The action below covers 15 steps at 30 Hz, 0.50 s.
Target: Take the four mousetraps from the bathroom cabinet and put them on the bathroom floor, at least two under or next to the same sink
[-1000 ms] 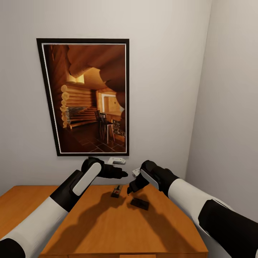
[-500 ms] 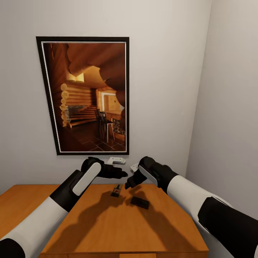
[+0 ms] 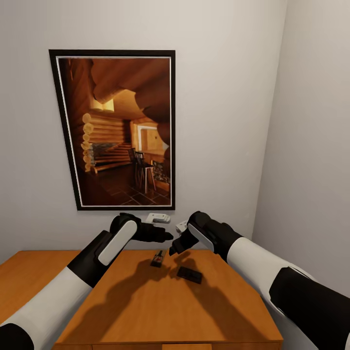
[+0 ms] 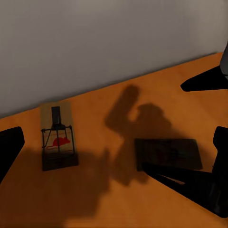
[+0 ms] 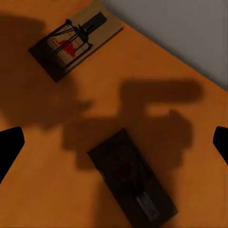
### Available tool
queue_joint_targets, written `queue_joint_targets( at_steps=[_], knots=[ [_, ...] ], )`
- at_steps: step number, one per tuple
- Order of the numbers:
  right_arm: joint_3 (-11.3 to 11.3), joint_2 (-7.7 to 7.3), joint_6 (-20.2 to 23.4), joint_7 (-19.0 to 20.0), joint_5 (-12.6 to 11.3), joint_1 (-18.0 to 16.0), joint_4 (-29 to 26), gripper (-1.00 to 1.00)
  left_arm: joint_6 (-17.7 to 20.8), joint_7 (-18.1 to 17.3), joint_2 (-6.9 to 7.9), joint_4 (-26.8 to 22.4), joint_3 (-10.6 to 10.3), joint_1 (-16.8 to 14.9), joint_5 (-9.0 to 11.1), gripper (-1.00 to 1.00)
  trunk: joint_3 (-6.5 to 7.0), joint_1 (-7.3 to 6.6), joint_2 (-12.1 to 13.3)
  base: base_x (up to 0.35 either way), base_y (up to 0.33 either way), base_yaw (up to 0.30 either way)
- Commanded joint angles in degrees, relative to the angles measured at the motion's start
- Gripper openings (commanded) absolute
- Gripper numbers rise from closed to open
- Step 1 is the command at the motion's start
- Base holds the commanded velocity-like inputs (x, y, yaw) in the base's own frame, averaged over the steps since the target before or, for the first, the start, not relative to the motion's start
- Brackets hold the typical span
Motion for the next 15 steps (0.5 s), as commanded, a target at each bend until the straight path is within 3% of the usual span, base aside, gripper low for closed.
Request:
queue_joint_targets(
  at_steps=[1,12,15],
  knots=[
    [0.15,-0.01,0.10,0.57,0.60,-0.09,-0.02,1.00,0.03,0.59,0.07,-0.06,-0.13,-0.07,0.60,1.00,-0.09,0.01,-0.06,0.000,0.000,0.000],
    [0.06,-0.14,0.37,-0.51,0.60,-0.09,-0.07,1.00,0.03,0.59,0.09,-0.05,-0.13,-0.07,0.61,1.00,-0.09,0.01,-0.06,0.000,0.000,0.000],
    [0.06,-0.20,0.48,-0.88,0.60,-0.09,-0.07,1.00,0.03,0.59,0.08,-0.05,-0.13,-0.07,0.61,1.00,-0.63,0.67,-1.27,0.000,0.000,0.000]
  ],
)
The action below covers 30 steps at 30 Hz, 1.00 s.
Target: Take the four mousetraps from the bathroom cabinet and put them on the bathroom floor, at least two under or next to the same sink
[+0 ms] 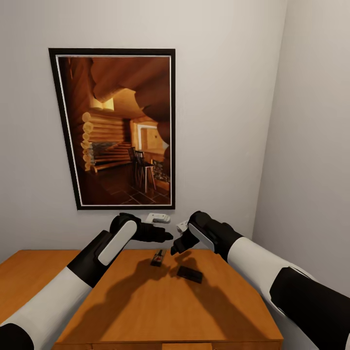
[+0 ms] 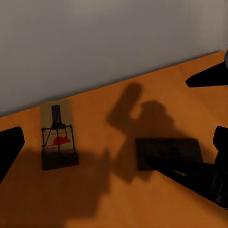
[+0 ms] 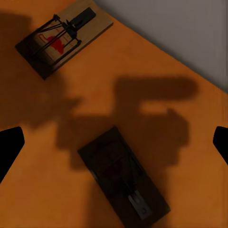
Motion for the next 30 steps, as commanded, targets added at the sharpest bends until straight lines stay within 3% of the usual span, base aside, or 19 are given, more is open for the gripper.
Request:
queue_joint_targets(
  at_steps=[1,30],
  knots=[
    [0.15,-0.04,0.18,0.40,0.58,-0.09,-0.01,1.00,0.03,0.59,0.05,-0.06,-0.14,-0.07,0.60,1.00,-0.27,0.24,-0.48,0.000,0.000,0.000],
    [0.32,0.07,1.22,-0.70,0.59,-0.09,0.60,1.00,0.03,0.59,-0.05,-0.07,-0.14,-0.07,0.69,1.00,-5.12,6.17,-11.31,0.000,0.000,0.000]
  ],
)
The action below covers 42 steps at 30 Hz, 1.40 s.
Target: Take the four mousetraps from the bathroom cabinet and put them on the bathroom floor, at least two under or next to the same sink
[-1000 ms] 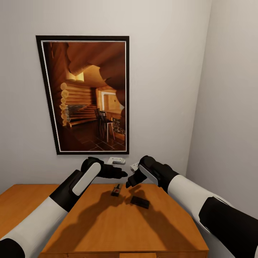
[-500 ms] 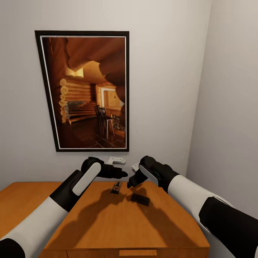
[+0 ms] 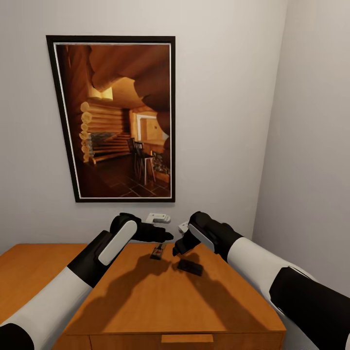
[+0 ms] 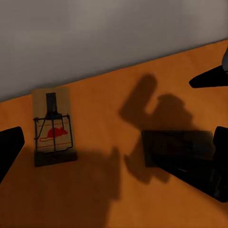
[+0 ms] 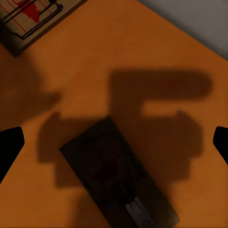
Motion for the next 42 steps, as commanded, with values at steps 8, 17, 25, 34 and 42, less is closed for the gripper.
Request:
queue_joint_targets(
  at_steps=[8,17,25,34,42],
  knots=[
    [0.17,0.08,0.32,0.72,0.59,-0.08,0.00,1.00,0.03,0.59,0.05,-0.06,-0.15,-0.07,0.58,1.00,-0.08,0.00,-0.05,0.000,0.000,0.000],
    [0.17,0.10,1.17,0.92,0.56,-0.08,0.02,1.00,0.01,0.59,0.05,-0.06,-0.15,-0.07,0.53,1.00,-0.08,0.00,-0.05,0.000,0.000,0.000],
    [0.27,-0.10,1.85,1.13,0.50,-0.08,0.07,1.00,-0.01,0.59,0.05,-0.06,-0.15,-0.07,0.53,1.00,-0.08,0.00,-0.05,0.000,0.000,0.000],
    [0.72,-0.37,1.93,1.24,0.44,-0.08,0.14,1.00,-0.01,0.59,0.07,-0.06,-0.14,-0.07,0.55,1.00,-0.08,0.00,-0.05,0.000,0.000,0.000],
    [0.84,-0.54,1.93,1.28,0.48,-0.08,0.17,1.00,-0.04,0.59,0.18,-0.01,-0.14,-0.07,0.59,1.00,-0.08,0.00,-0.05,0.000,0.000,0.000]
  ],
)
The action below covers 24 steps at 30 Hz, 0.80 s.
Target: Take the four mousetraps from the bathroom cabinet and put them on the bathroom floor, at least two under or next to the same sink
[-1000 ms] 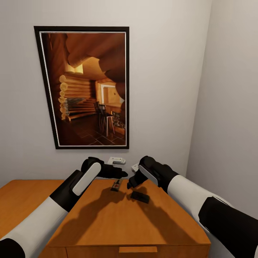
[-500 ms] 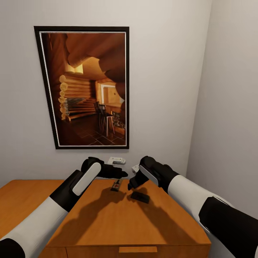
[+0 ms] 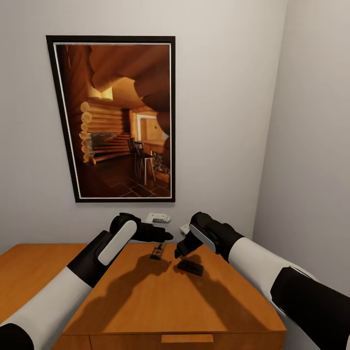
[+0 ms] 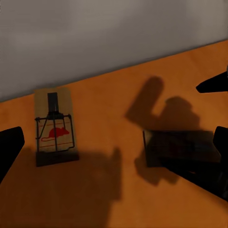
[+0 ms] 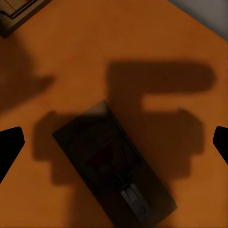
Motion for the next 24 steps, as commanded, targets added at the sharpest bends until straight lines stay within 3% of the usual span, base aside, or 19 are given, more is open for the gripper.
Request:
queue_joint_targets(
  at_steps=[1,24],
  knots=[
    [0.20,-0.02,0.12,0.60,0.58,-0.09,-0.01,1.00,0.03,0.59,0.06,-0.05,-0.14,-0.07,0.60,1.00,-0.08,0.00,-0.05,0.000,0.000,0.000],
    [0.25,0.11,0.12,0.70,0.51,-0.09,0.06,1.00,0.00,0.59,0.10,-0.02,-0.13,-0.07,0.53,1.00,-0.08,0.00,-0.05,0.000,0.000,0.000]
  ],
)
